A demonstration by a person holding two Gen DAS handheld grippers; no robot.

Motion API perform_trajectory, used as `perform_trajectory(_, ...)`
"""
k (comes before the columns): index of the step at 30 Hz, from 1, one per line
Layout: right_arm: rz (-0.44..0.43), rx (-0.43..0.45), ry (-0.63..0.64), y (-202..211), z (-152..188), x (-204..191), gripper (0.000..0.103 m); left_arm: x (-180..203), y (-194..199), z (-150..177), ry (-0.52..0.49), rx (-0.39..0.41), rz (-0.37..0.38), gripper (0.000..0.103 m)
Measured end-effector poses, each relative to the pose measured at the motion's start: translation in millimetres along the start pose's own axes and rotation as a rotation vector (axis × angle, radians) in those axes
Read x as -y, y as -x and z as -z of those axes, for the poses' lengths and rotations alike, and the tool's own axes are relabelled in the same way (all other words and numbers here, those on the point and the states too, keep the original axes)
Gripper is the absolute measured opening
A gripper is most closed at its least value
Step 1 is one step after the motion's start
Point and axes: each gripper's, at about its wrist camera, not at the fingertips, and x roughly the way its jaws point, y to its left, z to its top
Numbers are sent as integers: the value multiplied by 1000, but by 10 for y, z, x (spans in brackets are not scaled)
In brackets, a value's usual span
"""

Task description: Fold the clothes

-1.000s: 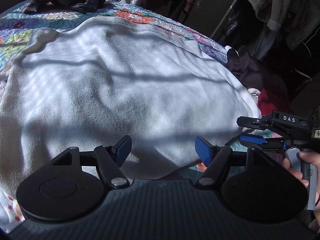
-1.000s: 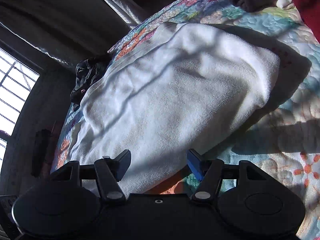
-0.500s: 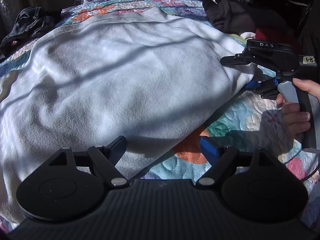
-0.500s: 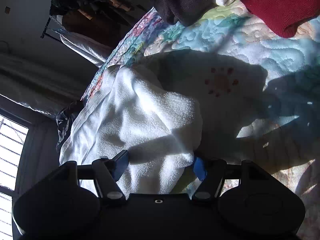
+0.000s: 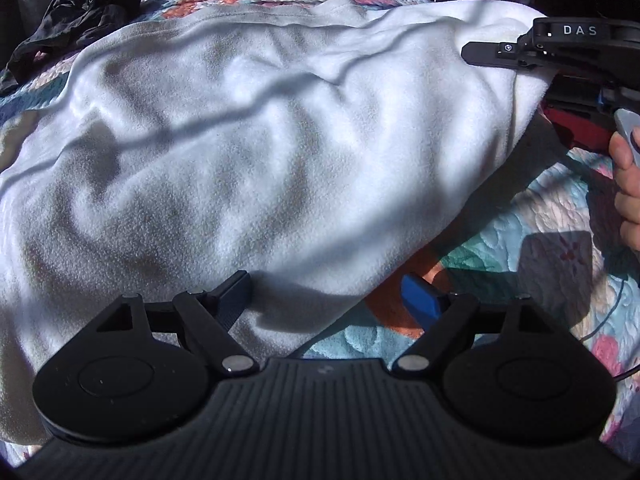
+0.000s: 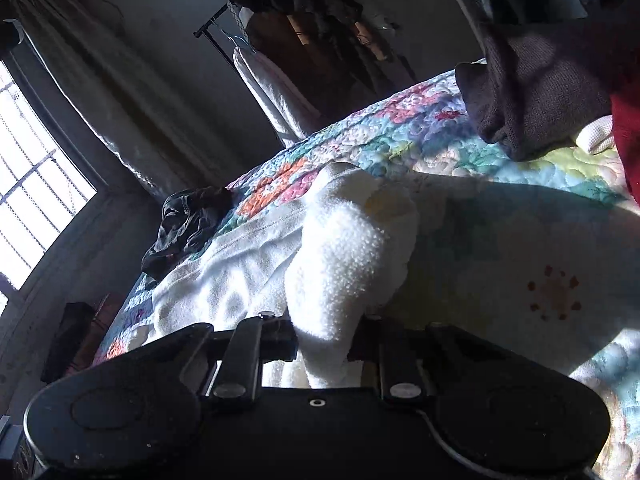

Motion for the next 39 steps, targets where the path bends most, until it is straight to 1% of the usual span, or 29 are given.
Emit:
perform_trajectory(2,-24,0,75,33,-16,-225,22,-99,136,-18,23,8,12,82)
perform_trajectory(5,-59,-1,189,81,-41,-563,22,-365,462,-16,85,62,40,82)
perform_trajectory(7,-82,-1,264,114,-57,-788,22,-638,683,-1,162,95,64,82)
perform_trajectory(9,-106,-2,340,147,-74,-1014,22,-990,870,59,266,127,100,82)
perform_trajectory(11,-125,-13,420,148,-14,-1256,22,-1300,999,150,338,148,98,82)
perform_trajectory(12,-137,-22,459,138,26,-1379,22,-1403,1042,180,351,150,77,82)
perform_trajectory(14,-147,-35,521,106,99,-1559,21,-1533,1073,271,321,124,-63,82)
perform_trajectory(15,-142,-39,546,84,141,-1642,21,-1573,1076,308,308,115,-118,82)
perform_trajectory(16,-140,-43,556,65,175,-1698,21,-1648,1077,342,324,117,-113,82)
perform_trajectory(18,-150,-54,557,35,235,-1755,21,-1820,1080,413,373,127,-74,82)
perform_trajectory(21,-191,-95,570,-16,302,-1823,21,-1948,1146,429,416,213,26,82)
perform_trajectory(24,-265,-167,638,-99,424,-1983,21,-2015,1149,432,462,286,126,82)
perform_trajectory(25,-287,-193,671,-139,473,-2046,21,-2038,1127,444,484,312,177,82)
perform_trajectory(27,-318,-257,693,-269,612,-2145,21,-2092,1050,469,527,332,261,82)
perform_trajectory(29,-328,-309,727,-396,787,-2225,21,-2183,960,521,597,331,270,81)
perform_trajectory(30,-328,-325,726,-441,840,-2229,21,-2230,914,549,633,328,271,81)
perform_trajectory(32,-326,-347,706,-516,912,-2204,20,-2327,871,590,669,323,266,81)
perform_trajectory(35,-327,-353,684,-539,957,-2150,20,-2424,844,624,722,334,304,81)
perform_trajectory(37,-327,-352,668,-514,952,-2127,21,-2440,840,620,739,350,325,82)
perform_trajectory(39,-335,-355,650,-489,930,-2081,21,-2416,896,614,750,394,280,82)
